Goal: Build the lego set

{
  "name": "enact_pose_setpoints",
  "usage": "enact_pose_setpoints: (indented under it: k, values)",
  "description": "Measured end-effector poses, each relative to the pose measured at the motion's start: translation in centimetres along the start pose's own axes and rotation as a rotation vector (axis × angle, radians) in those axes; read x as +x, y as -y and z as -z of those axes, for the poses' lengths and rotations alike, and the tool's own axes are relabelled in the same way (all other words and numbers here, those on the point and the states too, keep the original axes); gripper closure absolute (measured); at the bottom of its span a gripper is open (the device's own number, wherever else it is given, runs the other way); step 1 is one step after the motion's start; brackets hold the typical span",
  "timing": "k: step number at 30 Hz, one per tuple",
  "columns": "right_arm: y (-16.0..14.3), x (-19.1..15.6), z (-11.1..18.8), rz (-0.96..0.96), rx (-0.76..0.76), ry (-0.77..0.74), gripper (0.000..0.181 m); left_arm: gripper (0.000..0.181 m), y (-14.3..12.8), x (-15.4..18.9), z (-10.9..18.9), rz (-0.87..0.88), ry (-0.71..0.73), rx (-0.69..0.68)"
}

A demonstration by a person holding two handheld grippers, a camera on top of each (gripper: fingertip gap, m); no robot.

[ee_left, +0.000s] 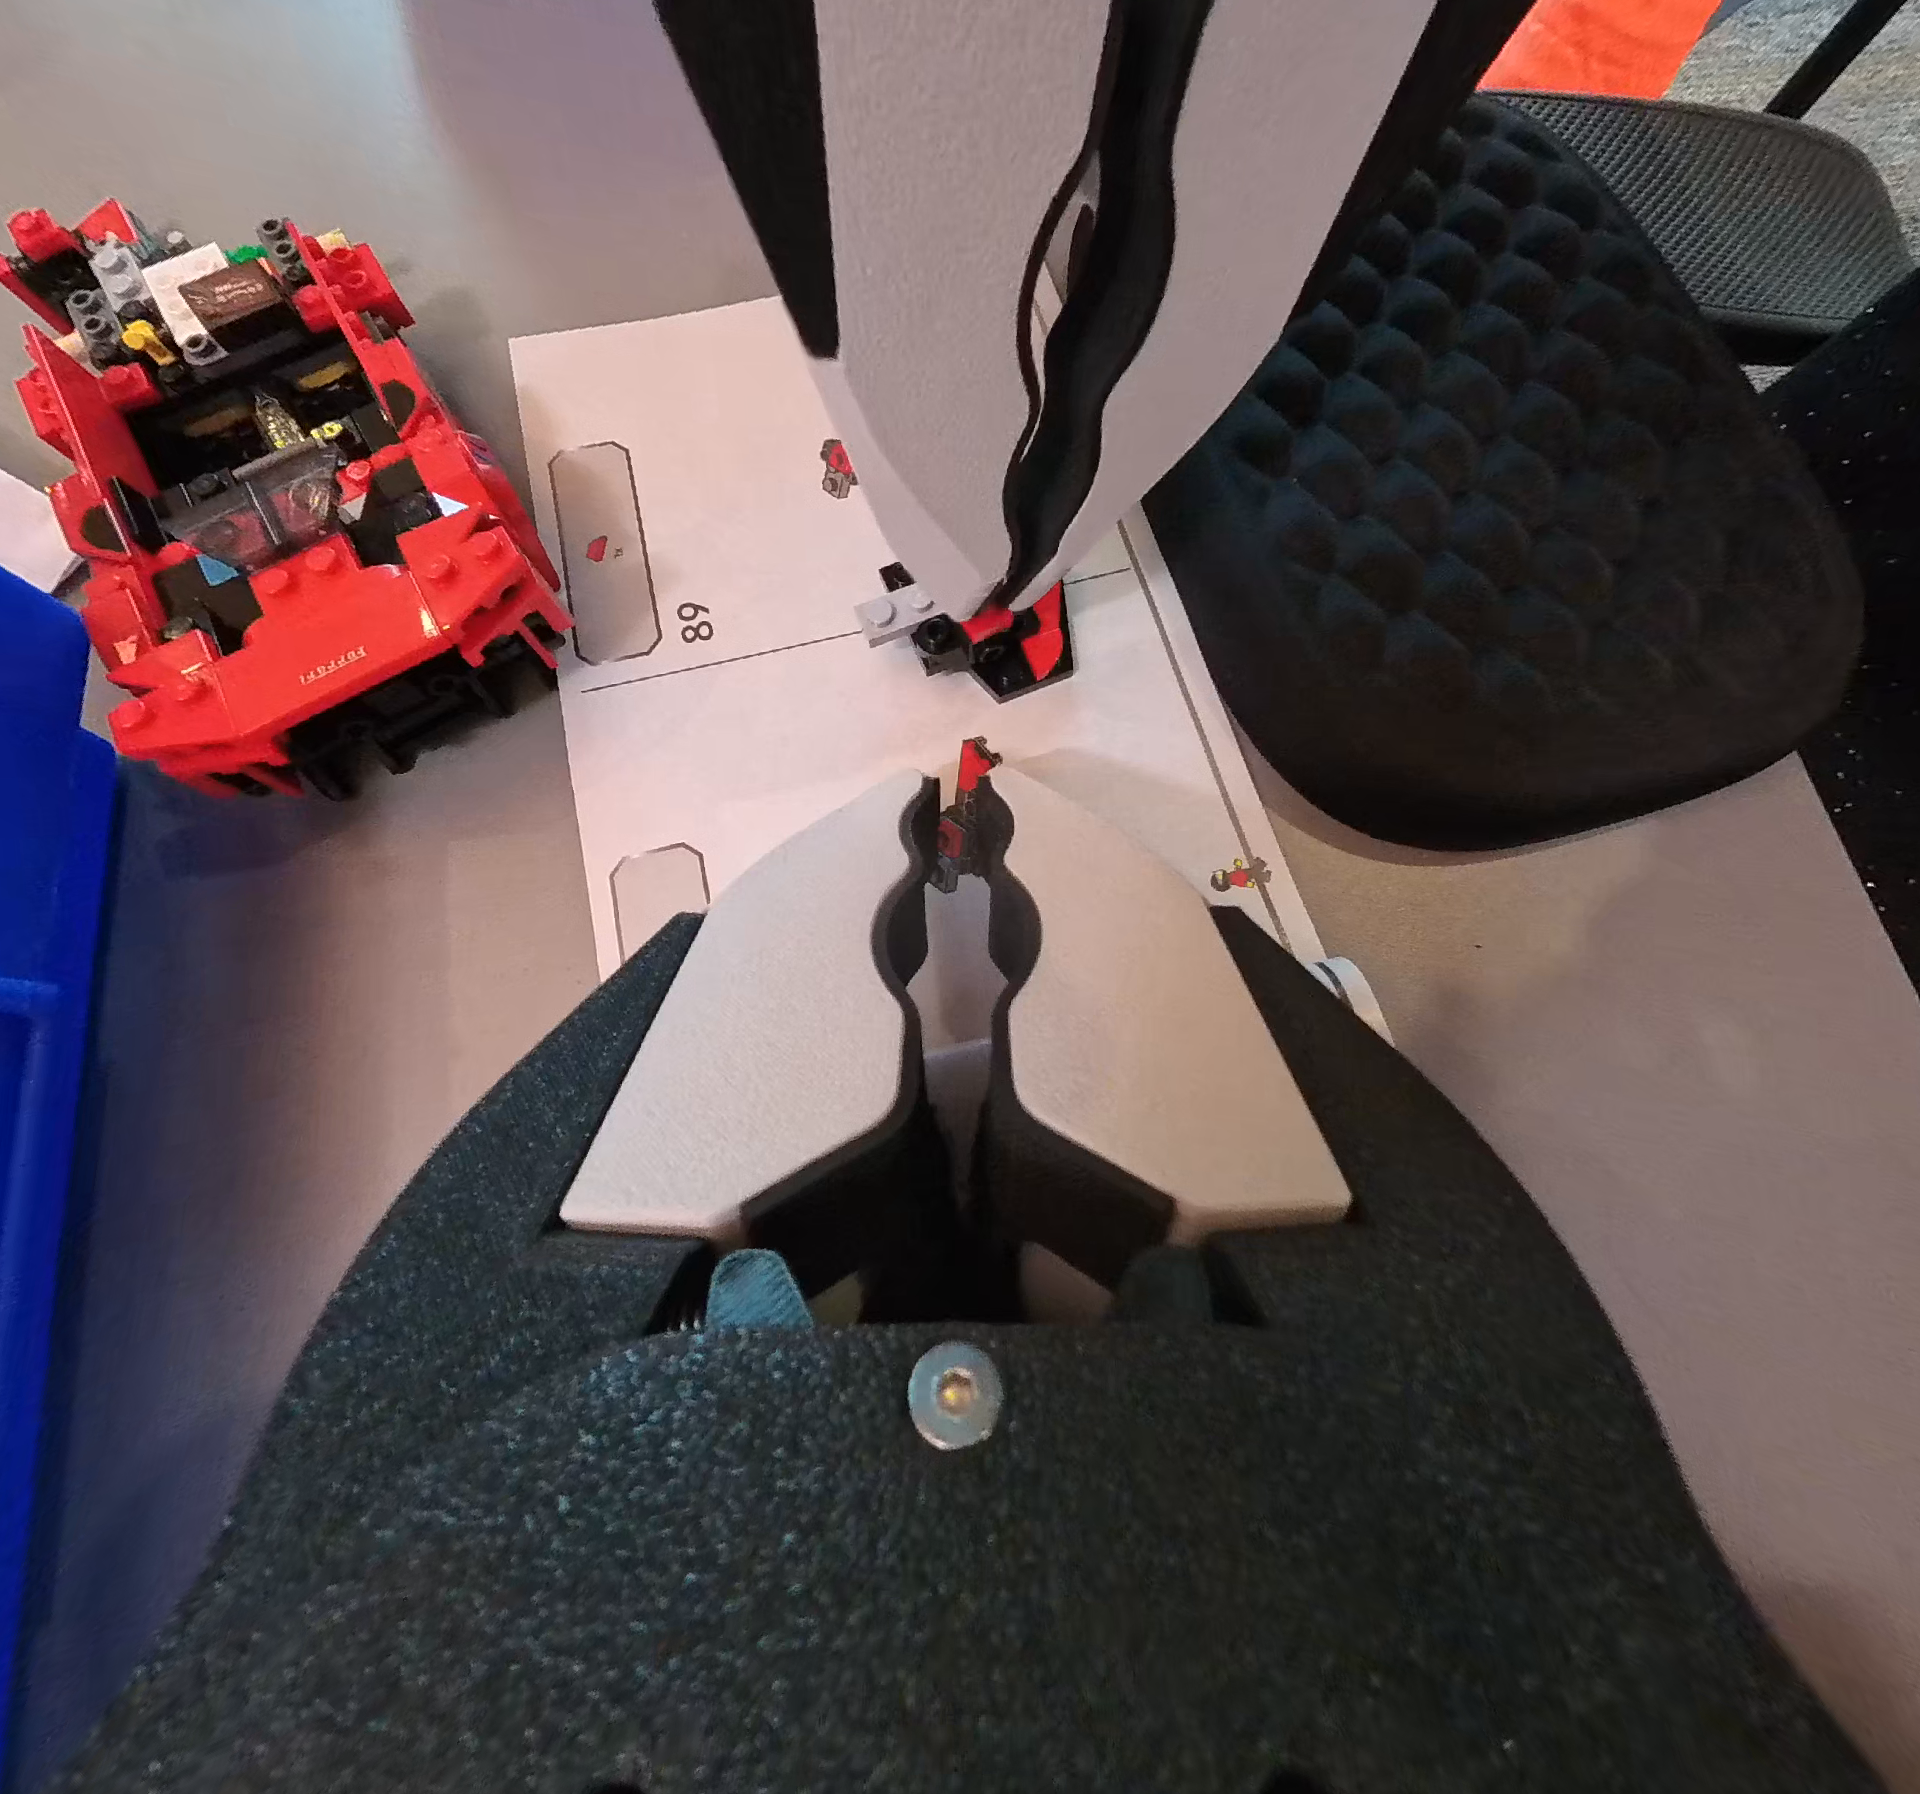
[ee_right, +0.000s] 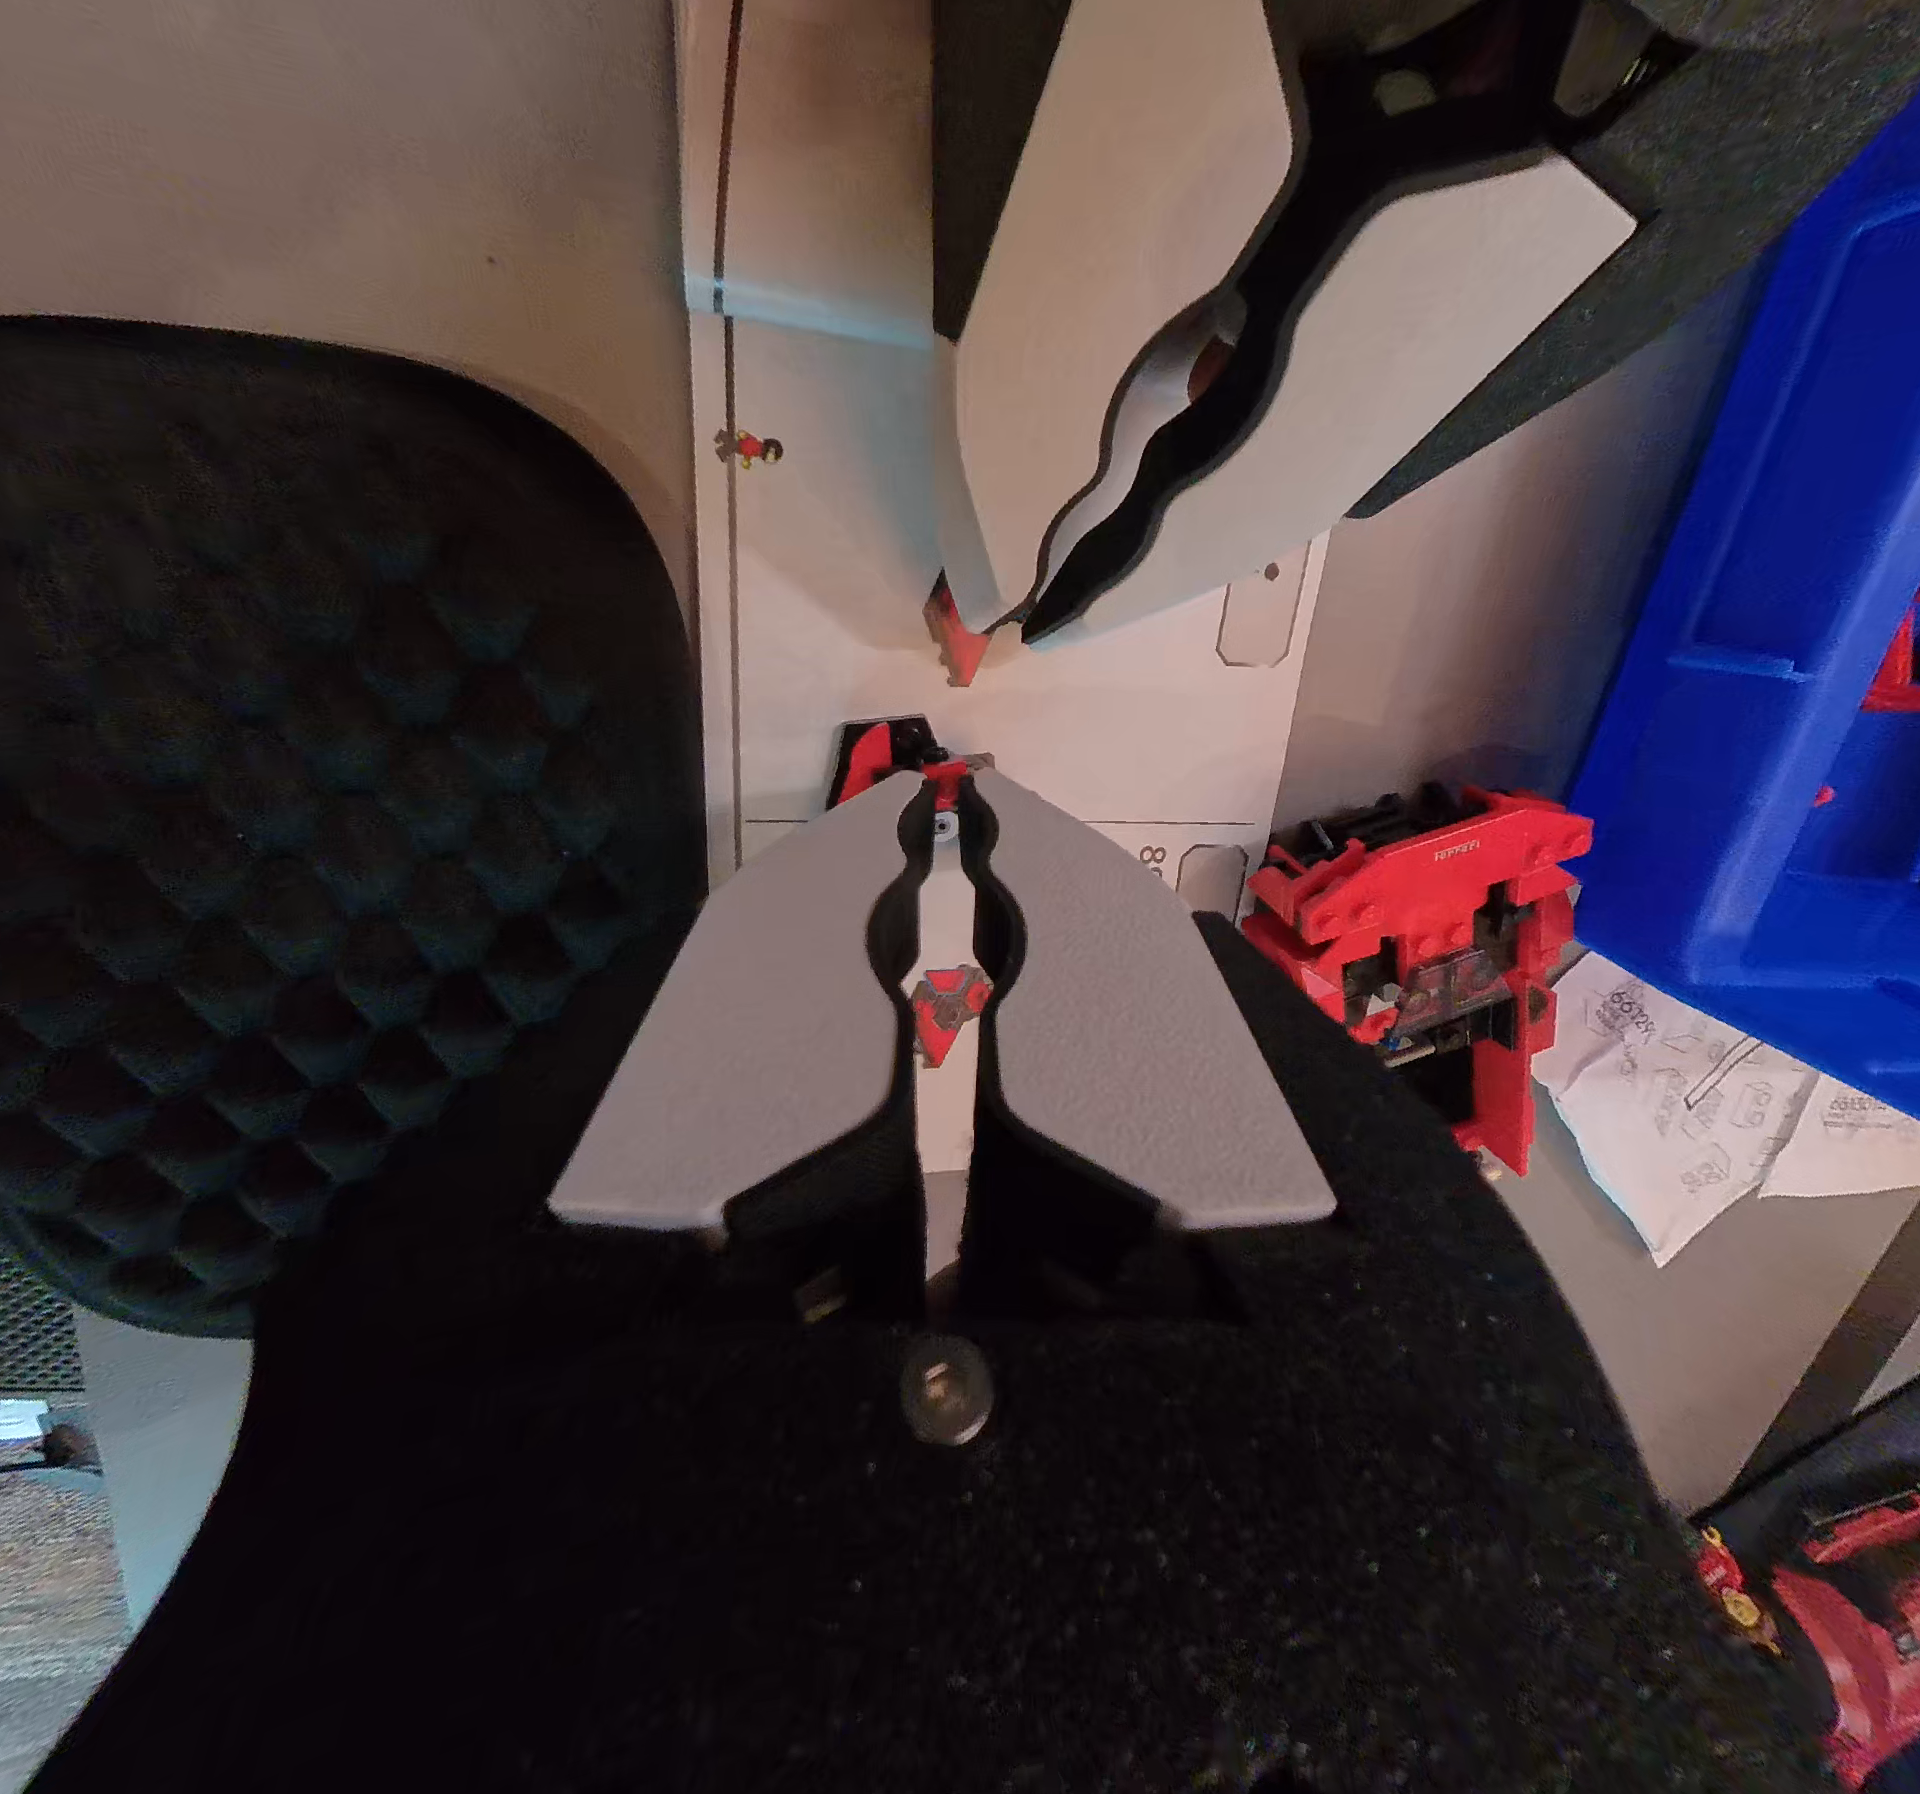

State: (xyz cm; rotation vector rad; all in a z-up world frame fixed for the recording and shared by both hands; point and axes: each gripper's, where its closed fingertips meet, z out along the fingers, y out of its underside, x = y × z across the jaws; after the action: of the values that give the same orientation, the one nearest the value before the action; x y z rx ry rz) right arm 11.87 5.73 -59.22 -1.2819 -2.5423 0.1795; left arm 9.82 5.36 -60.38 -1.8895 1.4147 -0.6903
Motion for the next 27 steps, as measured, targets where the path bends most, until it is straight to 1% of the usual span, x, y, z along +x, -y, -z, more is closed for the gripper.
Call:
enact_pose_setpoints:
  k: [9, 15, 27]
  values:
    - [-0.1, -0.07, -0.09, -0.062, -0.002, 0.019, 0.176, 0.176, -0.09, 0.03, -0.06, -0.005, 0.001, -0.007]
    - [-0.1, -0.04, -0.12, -0.154, 0.013, 0.037, 0.176, 0.176, -0.09, 0.05, -0.06, -0.007, 0.001, -0.007]
    - [-0.06, 0.0, -0.09, -0.309, 0.205, 0.036, 0.176, 0.176, -0.12, 0.12, -0.08, -0.012, -0.001, -0.009]
